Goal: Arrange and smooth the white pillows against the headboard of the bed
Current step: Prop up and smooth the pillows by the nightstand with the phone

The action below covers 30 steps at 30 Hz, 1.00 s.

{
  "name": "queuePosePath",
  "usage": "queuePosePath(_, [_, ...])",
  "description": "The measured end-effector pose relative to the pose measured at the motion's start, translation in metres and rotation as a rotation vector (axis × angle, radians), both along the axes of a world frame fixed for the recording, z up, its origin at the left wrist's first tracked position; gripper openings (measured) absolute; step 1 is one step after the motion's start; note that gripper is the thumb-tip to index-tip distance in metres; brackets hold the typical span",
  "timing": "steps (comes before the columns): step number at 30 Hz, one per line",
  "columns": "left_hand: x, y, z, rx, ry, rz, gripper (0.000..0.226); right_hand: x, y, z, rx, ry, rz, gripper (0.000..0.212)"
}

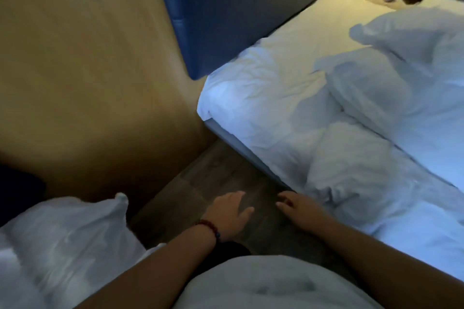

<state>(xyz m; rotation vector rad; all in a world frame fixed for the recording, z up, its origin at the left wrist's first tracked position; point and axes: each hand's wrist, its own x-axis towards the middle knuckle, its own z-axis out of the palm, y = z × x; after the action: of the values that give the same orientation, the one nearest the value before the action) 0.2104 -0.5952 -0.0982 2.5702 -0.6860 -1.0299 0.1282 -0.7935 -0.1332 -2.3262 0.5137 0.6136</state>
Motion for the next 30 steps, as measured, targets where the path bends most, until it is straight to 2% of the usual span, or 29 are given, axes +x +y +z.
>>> queuePosePath(8, [0.025,-0.093,0.001,-0.025,0.027,-0.338,0.061,-0.041,-0.059,-0.008,0.084,-0.043,-0.508,0.041])
queuePosePath(12, [0.055,-0.138,0.003,-0.058,-0.013,-0.493,0.059,-0.040,-0.083,0.000,0.080,-0.057,-0.673,0.044])
queuePosePath(16, [0.086,-0.191,0.016,-0.154,-0.042,-0.625,0.048,-0.026,-0.104,0.021,0.028,-0.148,-0.840,0.046])
queuePosePath(20, [0.110,-0.234,0.017,-0.191,-0.099,-0.803,0.058,-0.009,-0.115,0.041,-0.003,-0.255,-1.020,0.045])
queuePosePath(30, [0.112,-0.351,0.064,-0.515,-0.028,-0.799,0.054,-0.006,-0.176,0.083,-0.061,-0.499,-1.257,0.041])
